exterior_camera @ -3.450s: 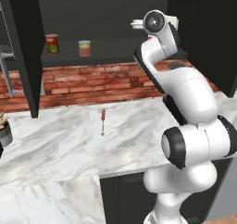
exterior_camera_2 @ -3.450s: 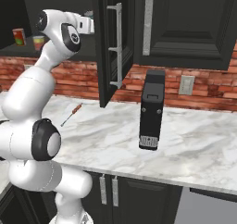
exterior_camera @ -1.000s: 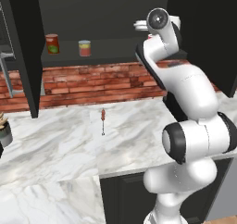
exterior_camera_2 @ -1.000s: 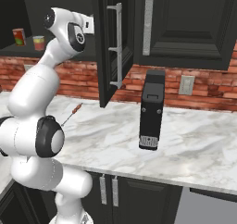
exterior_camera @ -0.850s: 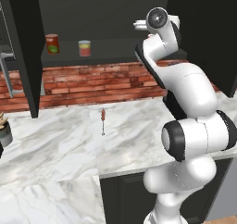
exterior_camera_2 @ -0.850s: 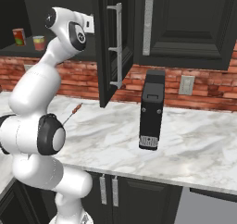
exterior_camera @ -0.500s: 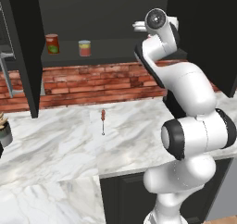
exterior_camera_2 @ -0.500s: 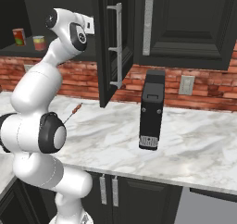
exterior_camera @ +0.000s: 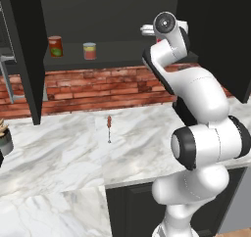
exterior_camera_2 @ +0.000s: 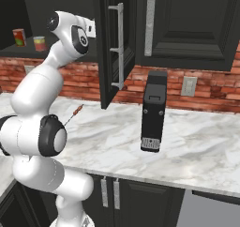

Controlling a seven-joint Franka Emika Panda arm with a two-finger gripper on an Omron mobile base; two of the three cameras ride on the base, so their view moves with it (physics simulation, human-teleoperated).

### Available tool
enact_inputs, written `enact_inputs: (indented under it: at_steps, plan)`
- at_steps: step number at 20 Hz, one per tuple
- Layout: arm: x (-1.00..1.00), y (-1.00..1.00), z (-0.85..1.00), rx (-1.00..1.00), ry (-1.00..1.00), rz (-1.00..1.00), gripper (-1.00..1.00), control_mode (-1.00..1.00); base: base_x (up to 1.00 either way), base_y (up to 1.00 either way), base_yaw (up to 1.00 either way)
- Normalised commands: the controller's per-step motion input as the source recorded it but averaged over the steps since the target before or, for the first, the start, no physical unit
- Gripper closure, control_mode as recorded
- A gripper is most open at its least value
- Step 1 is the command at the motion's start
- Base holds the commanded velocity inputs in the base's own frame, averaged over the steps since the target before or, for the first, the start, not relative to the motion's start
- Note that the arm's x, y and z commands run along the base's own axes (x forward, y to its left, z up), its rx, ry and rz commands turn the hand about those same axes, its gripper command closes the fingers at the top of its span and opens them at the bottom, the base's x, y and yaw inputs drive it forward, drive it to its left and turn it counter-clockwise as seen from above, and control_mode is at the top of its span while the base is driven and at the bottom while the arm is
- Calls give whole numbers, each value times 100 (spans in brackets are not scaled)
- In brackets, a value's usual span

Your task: Stack two cans on top of the other two cans in the cabinet.

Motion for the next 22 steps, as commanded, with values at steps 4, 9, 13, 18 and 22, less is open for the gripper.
enact_inputs:
  at_steps: [4,9,13,18,22]
  plan:
    - [6,-1,3,0,0,0,100,-100,0,0,0]
    - [7,-2,7,0,0,0,100,-100,0,0,0]
    - [12,-2,0,0,0,0,100,-100,0,0,0]
    - [12,0,-9,0,0,0,100,-100,0,0,0]
    - [3,0,-15,0,1,0,100,-100,0,0,0]
